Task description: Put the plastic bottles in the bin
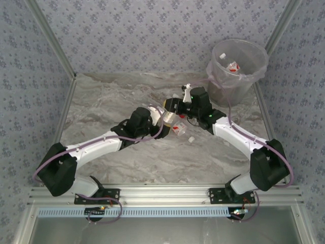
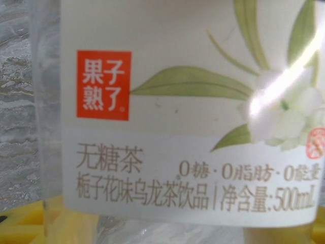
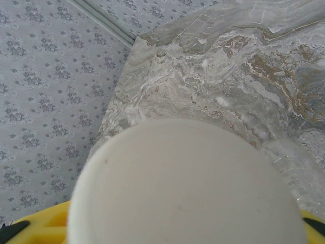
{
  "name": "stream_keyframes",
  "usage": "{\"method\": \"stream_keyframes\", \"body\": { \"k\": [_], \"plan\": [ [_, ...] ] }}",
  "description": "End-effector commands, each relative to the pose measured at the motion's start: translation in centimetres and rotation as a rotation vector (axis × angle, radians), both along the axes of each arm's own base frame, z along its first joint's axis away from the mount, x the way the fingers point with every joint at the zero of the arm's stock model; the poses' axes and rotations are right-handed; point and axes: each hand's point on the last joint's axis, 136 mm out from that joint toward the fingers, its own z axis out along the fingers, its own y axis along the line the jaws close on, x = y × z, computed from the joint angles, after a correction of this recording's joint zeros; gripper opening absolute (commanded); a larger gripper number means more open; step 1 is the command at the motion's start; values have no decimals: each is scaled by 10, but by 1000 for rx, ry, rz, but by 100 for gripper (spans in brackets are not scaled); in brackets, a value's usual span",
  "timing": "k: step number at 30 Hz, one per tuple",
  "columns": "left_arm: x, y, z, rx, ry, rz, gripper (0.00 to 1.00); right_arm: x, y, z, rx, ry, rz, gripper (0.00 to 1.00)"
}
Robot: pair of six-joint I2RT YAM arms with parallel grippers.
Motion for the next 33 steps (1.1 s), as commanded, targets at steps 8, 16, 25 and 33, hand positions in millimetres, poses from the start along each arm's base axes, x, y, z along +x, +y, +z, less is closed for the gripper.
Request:
{"method": "stream_keyframes", "body": {
  "k": [8, 16, 25, 33],
  "plan": [
    [6, -6, 18, -33, -57, 5, 18, -1, 3, 5, -49, -27, 37, 0],
    [11, -6, 16, -42, -20, 22, 66, 1, 0, 5, -71, -26, 22, 0],
    [12, -4, 27, -72, -37, 29, 100, 6, -10, 4, -94, -19, -18, 0],
    [22, 25, 45, -134, -91, 154, 99, 8, -22, 9, -118, -31, -56, 0]
  ]
}}
